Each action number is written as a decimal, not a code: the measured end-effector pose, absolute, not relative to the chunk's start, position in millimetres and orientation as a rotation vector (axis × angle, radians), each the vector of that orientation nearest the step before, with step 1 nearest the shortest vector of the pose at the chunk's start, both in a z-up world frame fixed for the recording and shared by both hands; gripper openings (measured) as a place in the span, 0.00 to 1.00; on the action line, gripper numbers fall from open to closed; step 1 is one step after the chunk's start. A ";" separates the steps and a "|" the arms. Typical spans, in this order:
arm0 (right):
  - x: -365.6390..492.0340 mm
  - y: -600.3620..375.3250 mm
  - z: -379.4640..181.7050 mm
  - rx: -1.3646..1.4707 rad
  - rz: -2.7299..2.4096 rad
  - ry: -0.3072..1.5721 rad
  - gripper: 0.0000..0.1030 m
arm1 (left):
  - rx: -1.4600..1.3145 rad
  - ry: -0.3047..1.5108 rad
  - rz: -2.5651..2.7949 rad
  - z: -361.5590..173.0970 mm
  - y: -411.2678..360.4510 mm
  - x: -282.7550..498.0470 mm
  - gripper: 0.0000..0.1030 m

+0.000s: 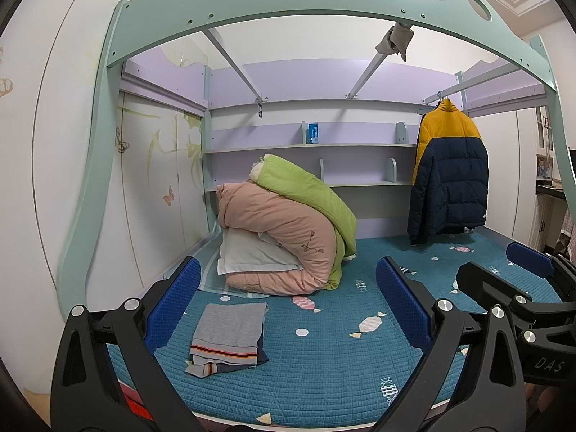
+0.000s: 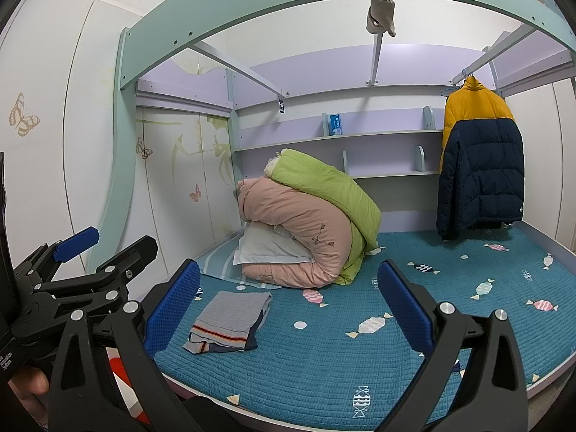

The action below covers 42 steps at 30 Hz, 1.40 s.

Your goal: Fold large clothes

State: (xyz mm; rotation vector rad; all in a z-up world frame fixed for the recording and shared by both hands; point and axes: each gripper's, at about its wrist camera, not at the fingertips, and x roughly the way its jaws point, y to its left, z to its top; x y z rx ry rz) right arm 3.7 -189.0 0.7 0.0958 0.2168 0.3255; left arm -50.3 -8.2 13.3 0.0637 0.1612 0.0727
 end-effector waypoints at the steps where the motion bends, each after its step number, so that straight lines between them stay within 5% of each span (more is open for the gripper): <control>1: 3.8 -188.5 0.8 0.096 0.325 0.218 0.93 | 0.064 0.162 0.073 13.0 -7.9 -50.0 0.95; 42: 59.9 -213.7 -29.0 0.209 0.315 0.235 0.93 | 0.132 0.219 0.091 -14.4 -7.3 -5.0 0.95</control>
